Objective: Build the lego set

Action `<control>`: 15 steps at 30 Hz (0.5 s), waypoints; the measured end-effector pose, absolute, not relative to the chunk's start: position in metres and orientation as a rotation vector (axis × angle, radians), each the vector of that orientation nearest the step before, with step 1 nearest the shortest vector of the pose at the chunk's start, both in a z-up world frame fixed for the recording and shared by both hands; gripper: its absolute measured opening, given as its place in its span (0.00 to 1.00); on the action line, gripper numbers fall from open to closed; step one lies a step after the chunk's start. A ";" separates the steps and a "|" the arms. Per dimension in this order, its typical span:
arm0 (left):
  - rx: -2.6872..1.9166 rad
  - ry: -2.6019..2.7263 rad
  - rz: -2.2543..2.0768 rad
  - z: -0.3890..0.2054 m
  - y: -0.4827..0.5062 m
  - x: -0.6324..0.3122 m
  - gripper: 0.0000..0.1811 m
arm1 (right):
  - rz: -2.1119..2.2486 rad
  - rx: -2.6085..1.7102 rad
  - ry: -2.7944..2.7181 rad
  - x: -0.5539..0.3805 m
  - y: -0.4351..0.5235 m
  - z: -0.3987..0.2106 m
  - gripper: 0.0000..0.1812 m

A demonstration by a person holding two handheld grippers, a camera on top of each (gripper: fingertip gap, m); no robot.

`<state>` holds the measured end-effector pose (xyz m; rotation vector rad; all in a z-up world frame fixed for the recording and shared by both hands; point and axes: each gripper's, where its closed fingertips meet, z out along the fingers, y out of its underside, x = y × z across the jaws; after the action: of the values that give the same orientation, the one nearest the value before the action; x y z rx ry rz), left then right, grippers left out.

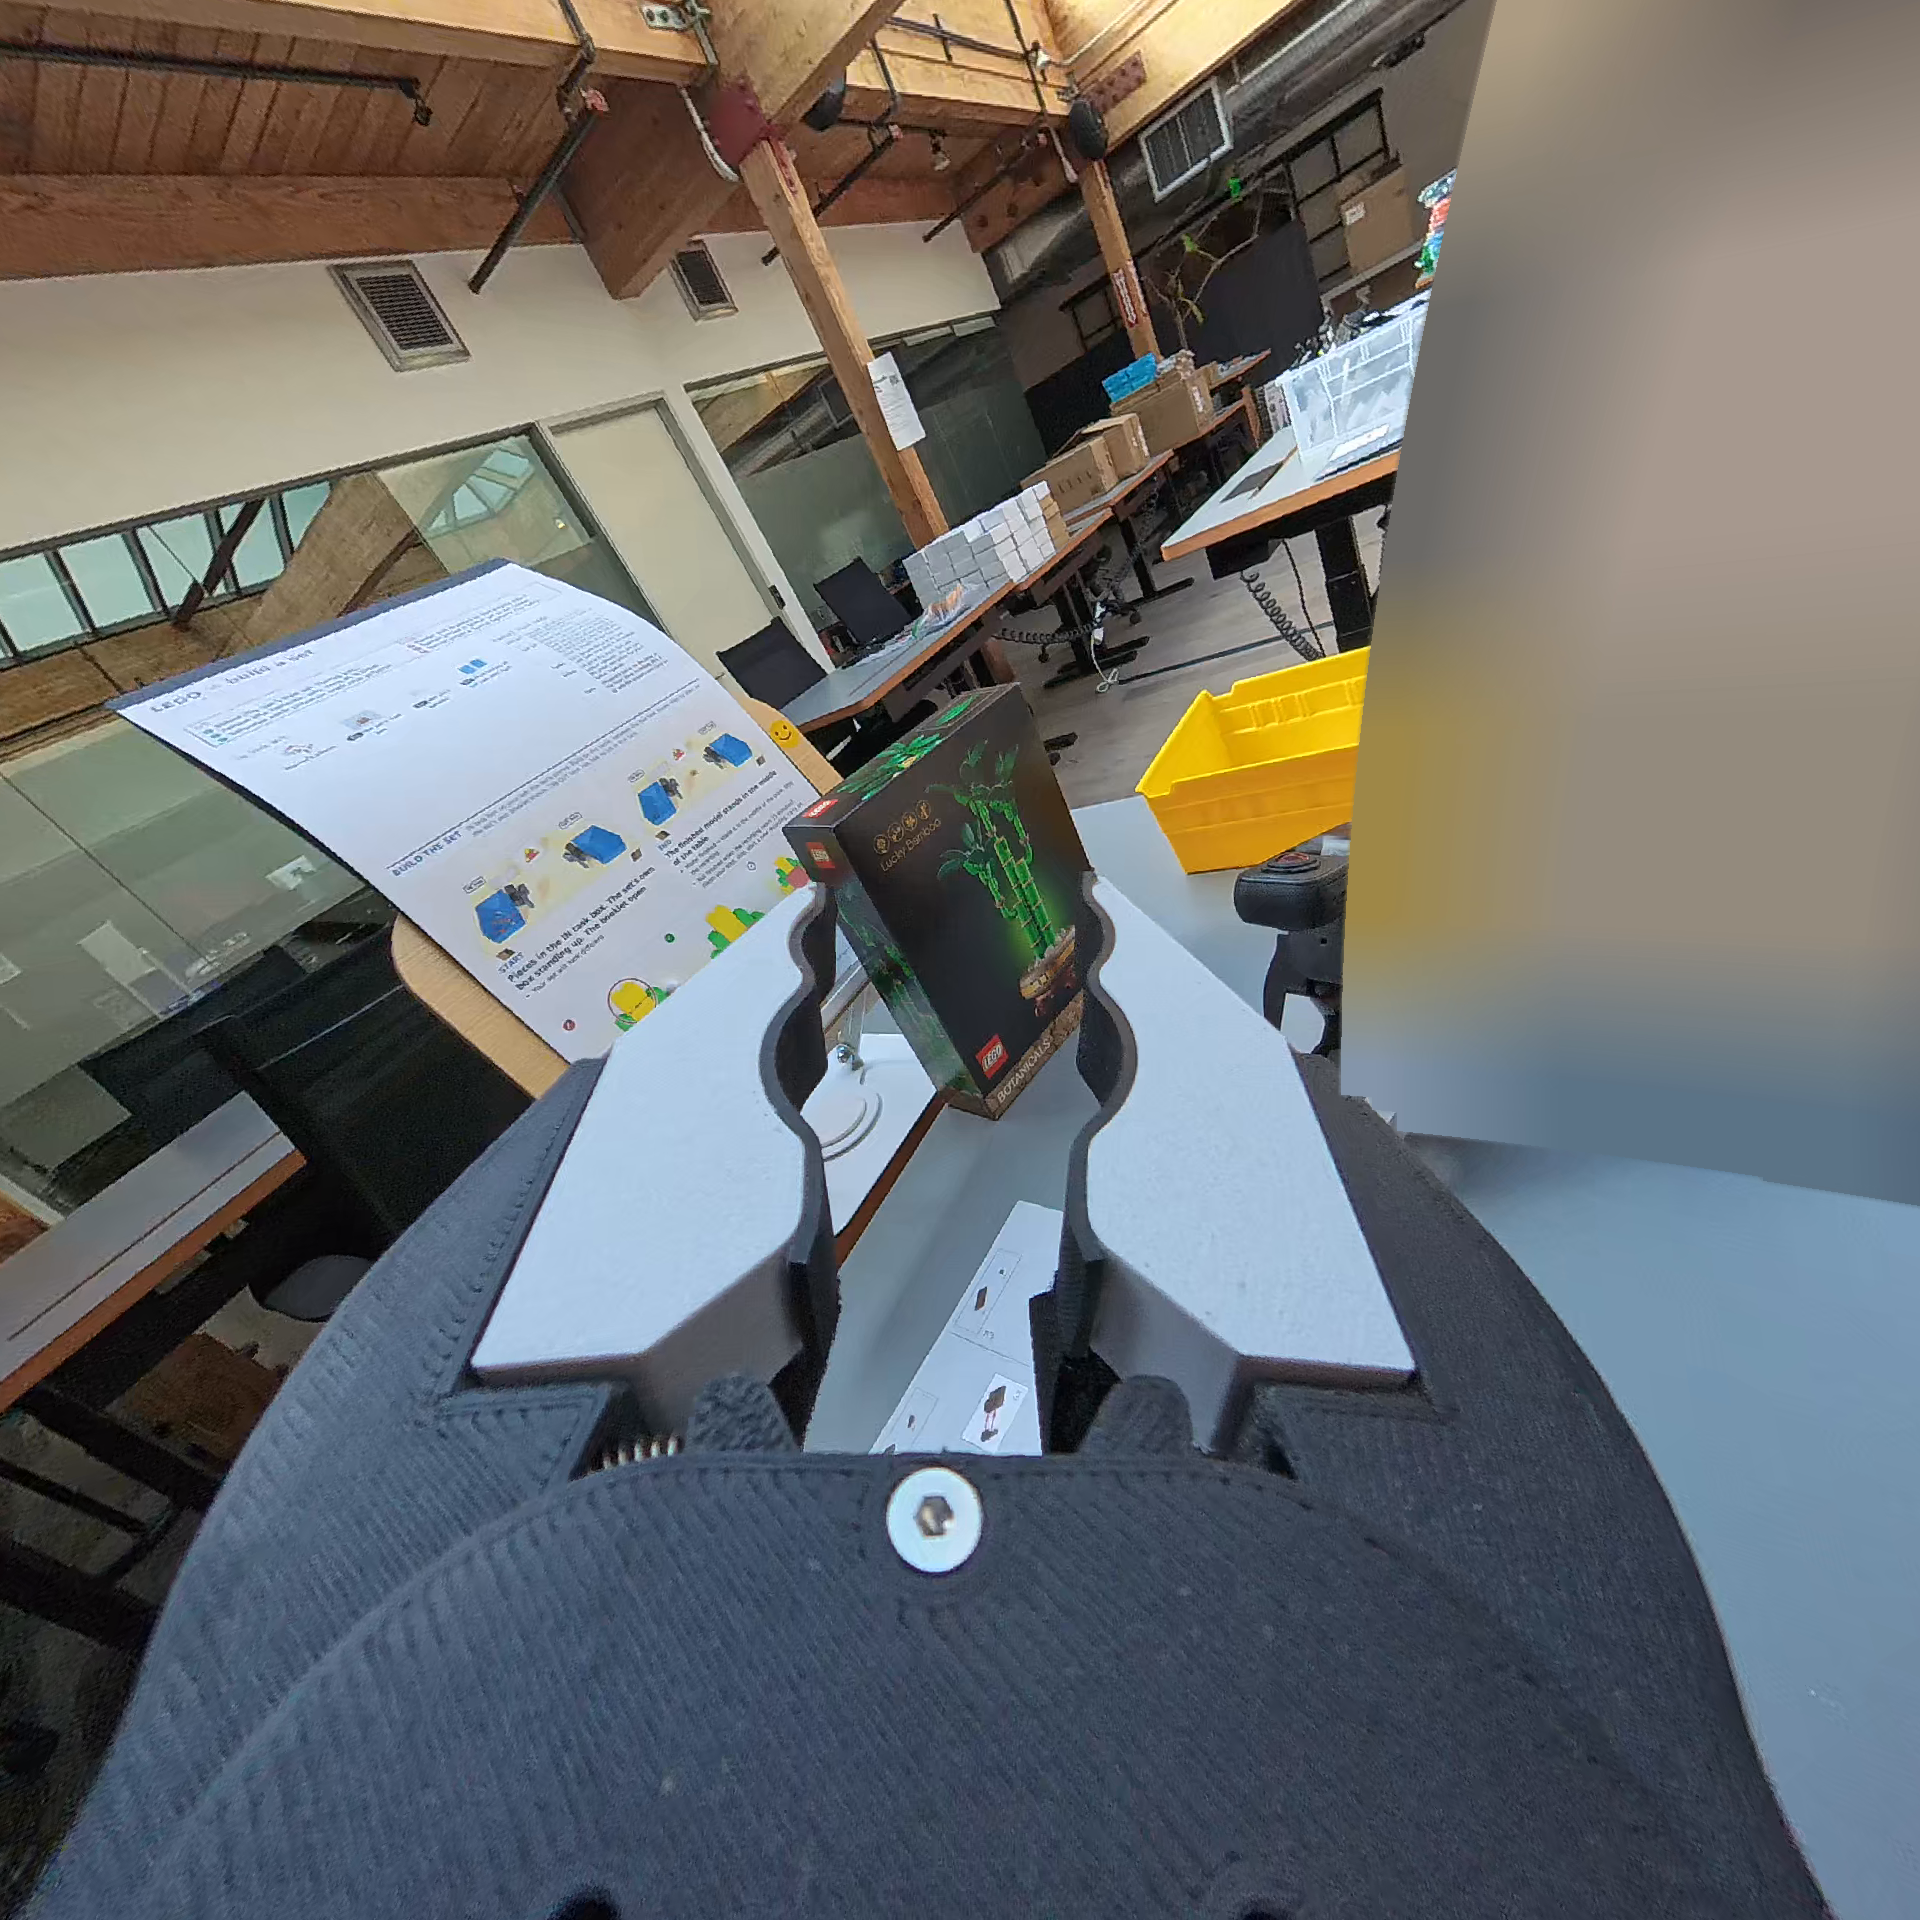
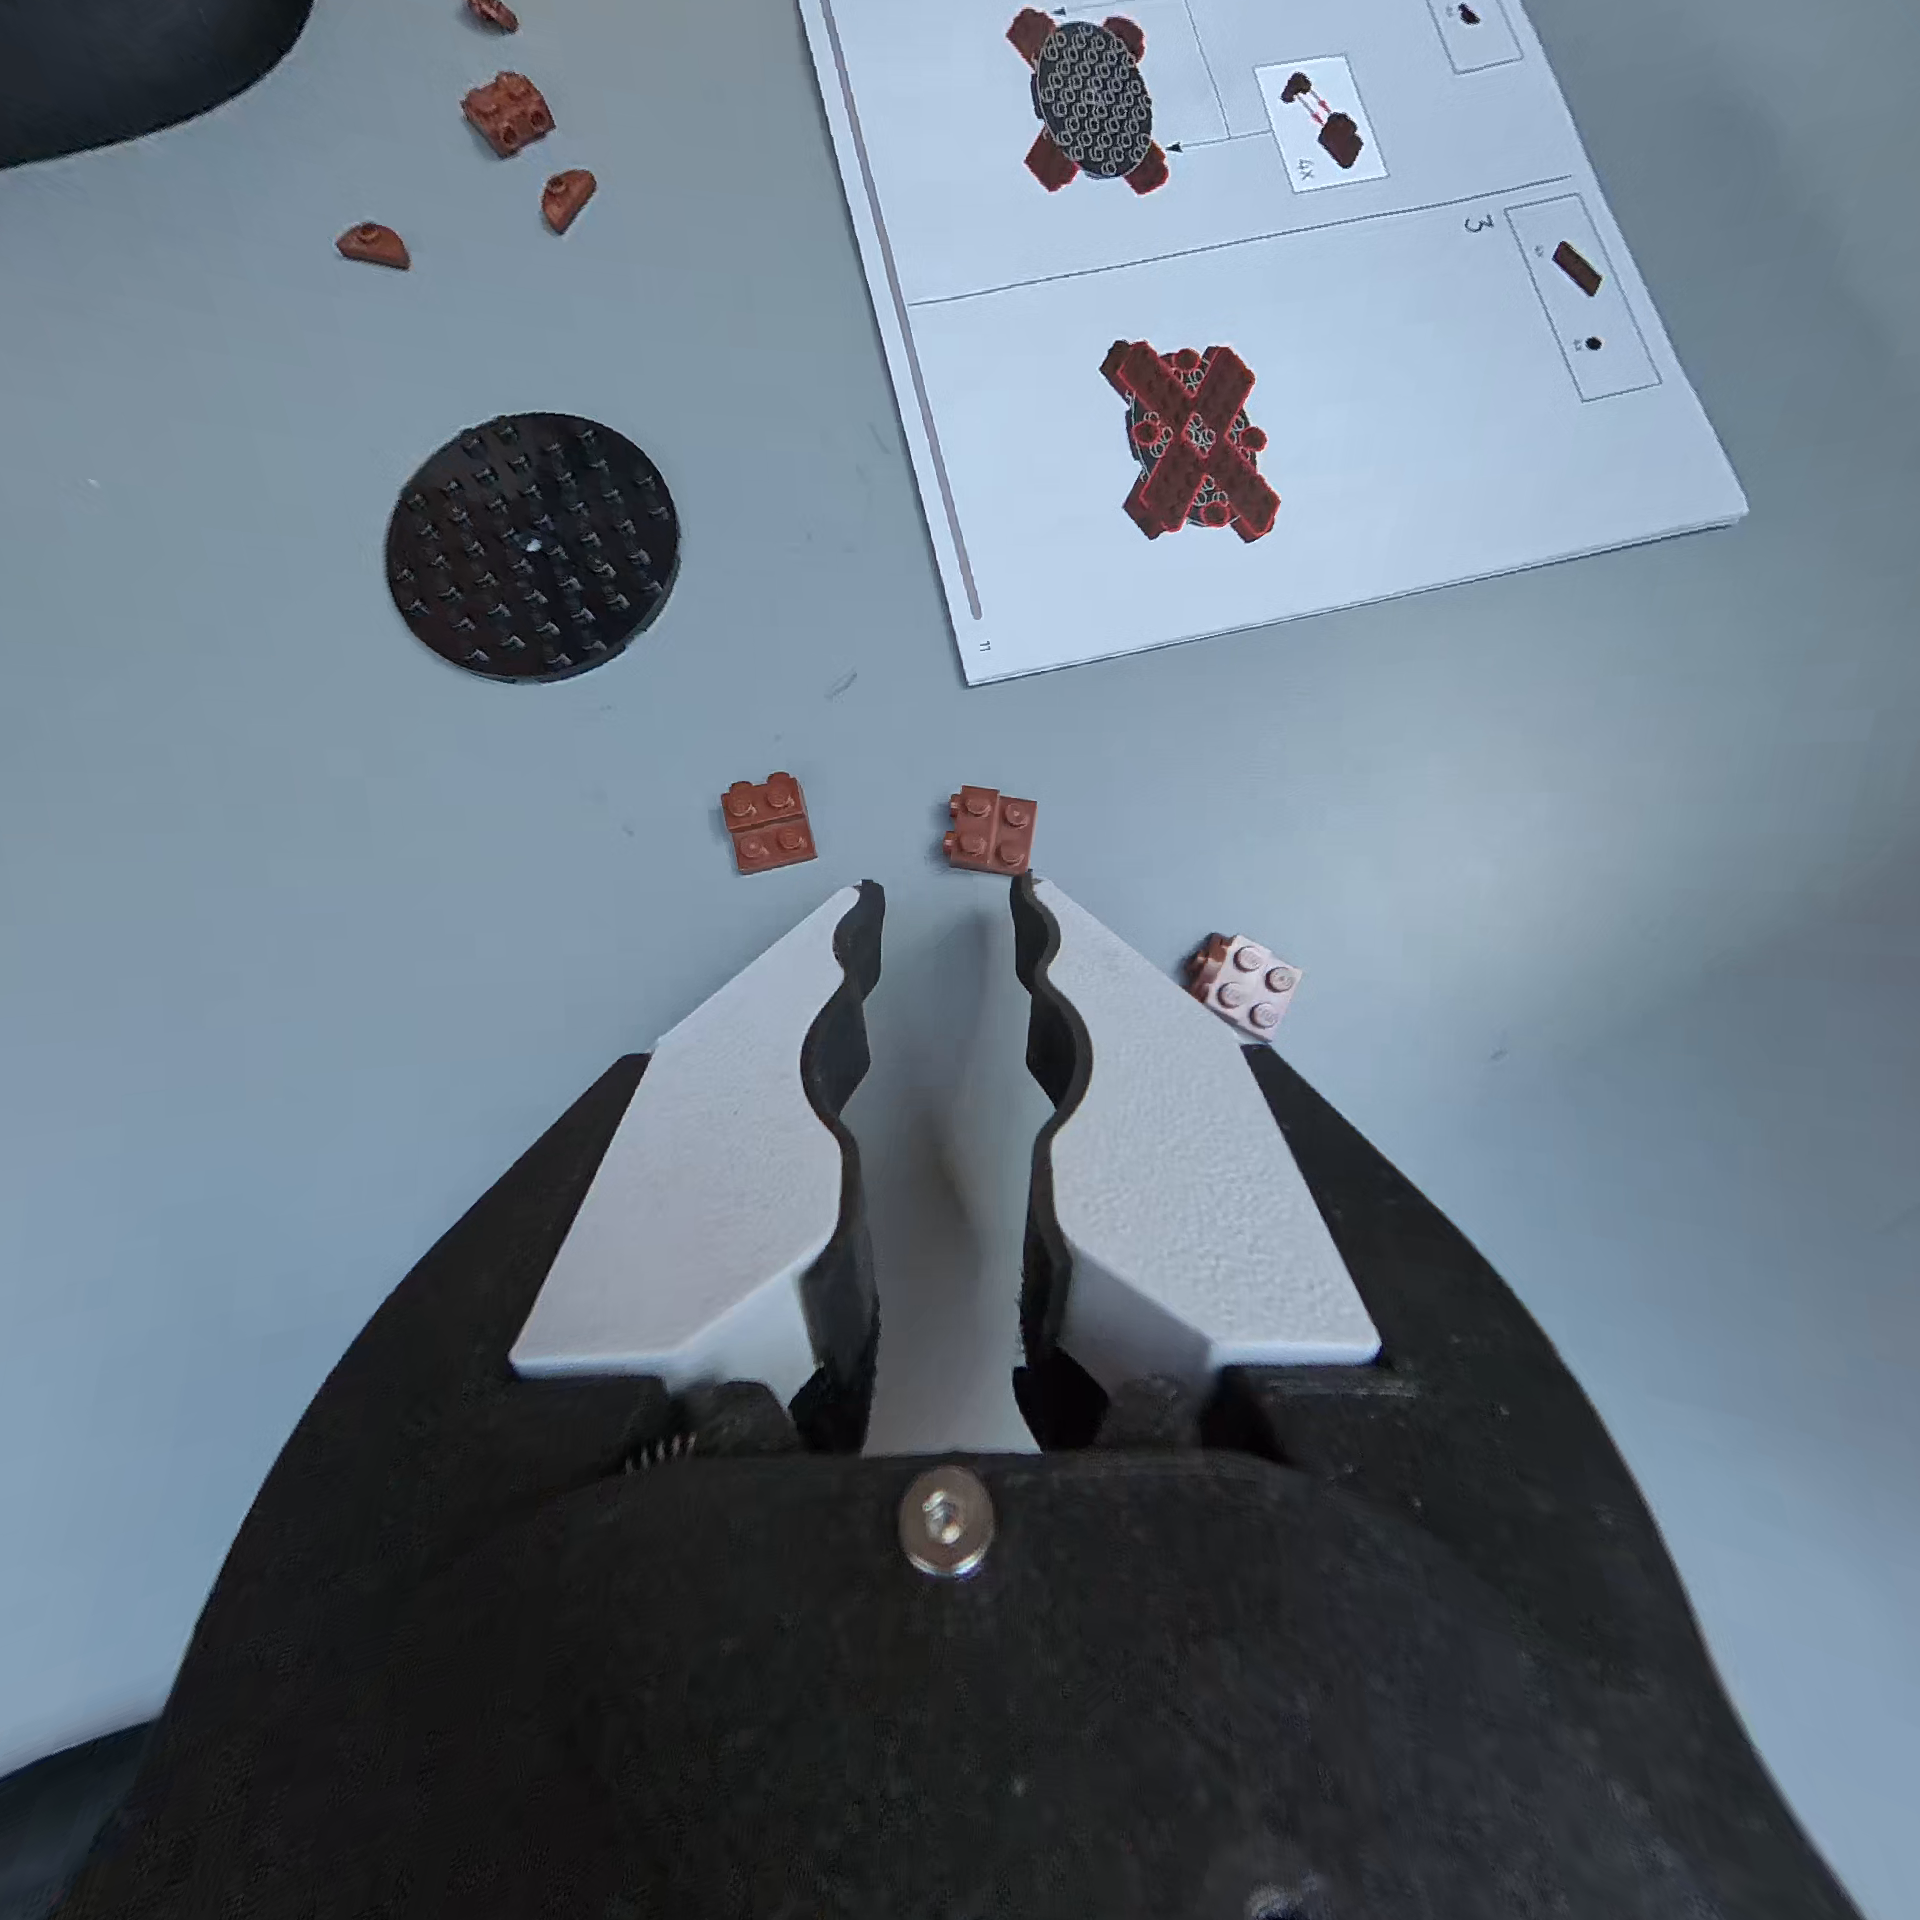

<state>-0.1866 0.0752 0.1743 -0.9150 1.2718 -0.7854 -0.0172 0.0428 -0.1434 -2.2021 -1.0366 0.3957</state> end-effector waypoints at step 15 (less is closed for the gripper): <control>-1.018 1.234 -0.880 0.151 0.094 -0.241 0.22 | 0.463 -1.898 -1.103 -0.142 0.032 -0.094 0.16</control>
<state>-0.2406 0.0937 0.1509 -1.0183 1.2341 -0.8796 -0.1423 0.0318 -0.0936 -1.8976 -1.1028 0.4631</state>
